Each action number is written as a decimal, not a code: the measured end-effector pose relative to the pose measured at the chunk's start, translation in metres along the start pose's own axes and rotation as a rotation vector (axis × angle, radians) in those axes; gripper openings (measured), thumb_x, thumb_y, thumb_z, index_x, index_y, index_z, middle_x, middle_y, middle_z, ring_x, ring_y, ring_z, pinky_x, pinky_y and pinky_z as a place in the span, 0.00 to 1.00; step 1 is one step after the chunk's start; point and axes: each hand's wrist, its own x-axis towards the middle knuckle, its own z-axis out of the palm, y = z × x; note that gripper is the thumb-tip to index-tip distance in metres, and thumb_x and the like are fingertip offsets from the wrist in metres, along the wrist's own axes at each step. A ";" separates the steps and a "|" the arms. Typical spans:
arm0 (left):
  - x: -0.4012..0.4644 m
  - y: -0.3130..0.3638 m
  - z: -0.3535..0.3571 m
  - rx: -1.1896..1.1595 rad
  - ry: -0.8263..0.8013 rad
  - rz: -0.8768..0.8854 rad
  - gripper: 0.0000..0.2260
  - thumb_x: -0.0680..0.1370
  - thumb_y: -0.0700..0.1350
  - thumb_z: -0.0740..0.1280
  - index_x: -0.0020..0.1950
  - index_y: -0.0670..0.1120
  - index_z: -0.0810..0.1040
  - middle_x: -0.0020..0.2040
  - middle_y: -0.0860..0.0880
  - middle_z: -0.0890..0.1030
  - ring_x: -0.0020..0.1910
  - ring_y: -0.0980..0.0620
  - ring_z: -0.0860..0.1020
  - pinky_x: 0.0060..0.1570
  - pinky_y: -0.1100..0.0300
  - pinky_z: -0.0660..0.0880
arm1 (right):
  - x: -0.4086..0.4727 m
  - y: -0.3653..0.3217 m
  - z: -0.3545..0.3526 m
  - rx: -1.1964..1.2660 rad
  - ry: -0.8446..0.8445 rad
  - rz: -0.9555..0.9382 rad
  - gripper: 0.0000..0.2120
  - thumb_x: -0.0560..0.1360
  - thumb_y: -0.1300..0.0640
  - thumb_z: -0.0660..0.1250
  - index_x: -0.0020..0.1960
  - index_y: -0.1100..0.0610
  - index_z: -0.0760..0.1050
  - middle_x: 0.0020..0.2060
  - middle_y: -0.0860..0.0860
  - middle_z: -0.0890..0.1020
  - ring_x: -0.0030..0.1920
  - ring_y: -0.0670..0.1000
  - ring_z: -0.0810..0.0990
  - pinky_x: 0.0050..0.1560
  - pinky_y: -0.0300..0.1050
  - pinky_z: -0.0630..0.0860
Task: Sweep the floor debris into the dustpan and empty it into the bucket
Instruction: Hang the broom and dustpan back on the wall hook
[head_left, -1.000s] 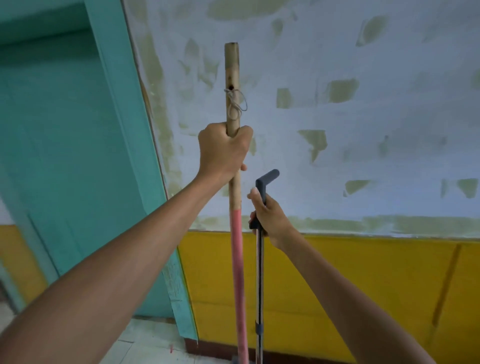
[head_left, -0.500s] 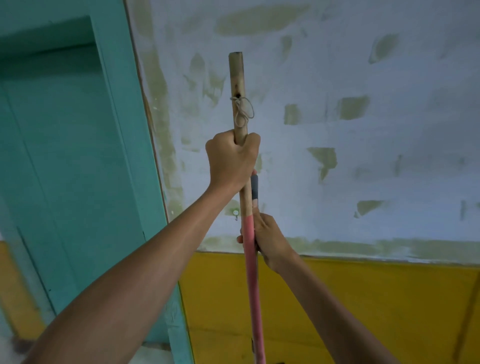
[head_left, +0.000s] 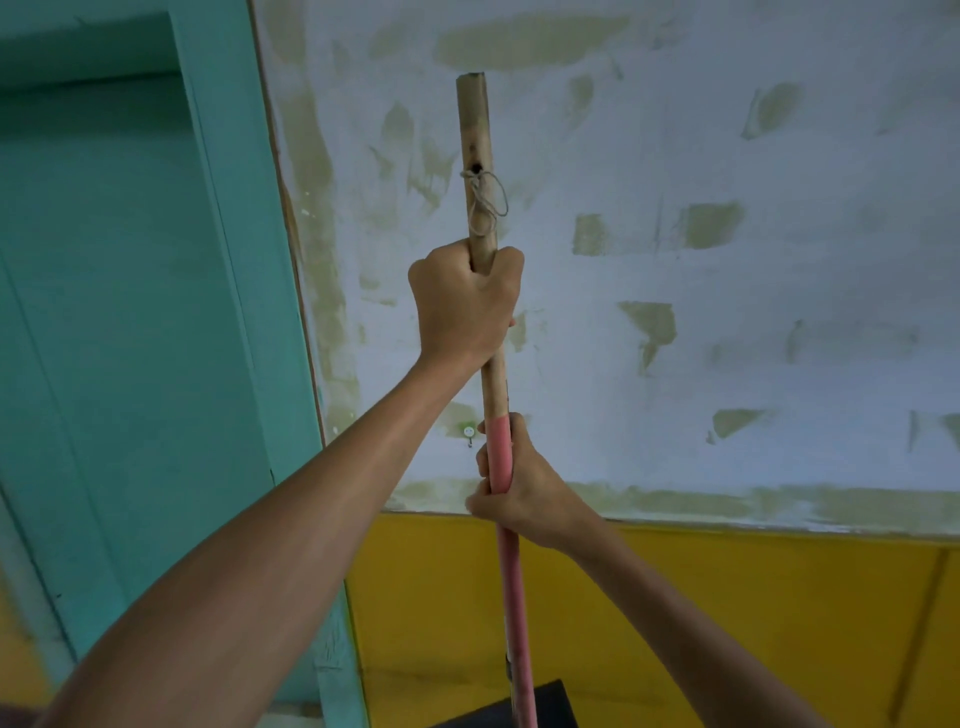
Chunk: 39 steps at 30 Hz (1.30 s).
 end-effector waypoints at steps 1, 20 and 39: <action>0.002 0.000 0.001 -0.003 -0.004 0.008 0.16 0.70 0.38 0.66 0.24 0.39 0.65 0.17 0.52 0.65 0.18 0.45 0.77 0.15 0.66 0.64 | 0.001 0.001 0.004 -0.008 0.071 -0.022 0.20 0.66 0.61 0.70 0.51 0.53 0.63 0.35 0.47 0.70 0.30 0.44 0.71 0.31 0.42 0.75; 0.031 -0.002 0.004 0.137 0.104 0.158 0.09 0.70 0.46 0.71 0.41 0.47 0.70 0.24 0.55 0.68 0.22 0.57 0.69 0.24 0.69 0.67 | 0.025 0.002 0.013 -0.051 0.409 -0.103 0.17 0.70 0.43 0.70 0.42 0.52 0.64 0.30 0.54 0.72 0.26 0.47 0.71 0.25 0.44 0.74; 0.086 -0.008 -0.027 -0.062 -0.136 -0.243 0.14 0.83 0.47 0.57 0.40 0.43 0.69 0.33 0.48 0.74 0.26 0.56 0.76 0.30 0.63 0.78 | 0.004 0.042 0.069 -0.047 0.517 0.030 0.22 0.66 0.36 0.73 0.43 0.47 0.64 0.27 0.44 0.70 0.23 0.42 0.69 0.23 0.36 0.69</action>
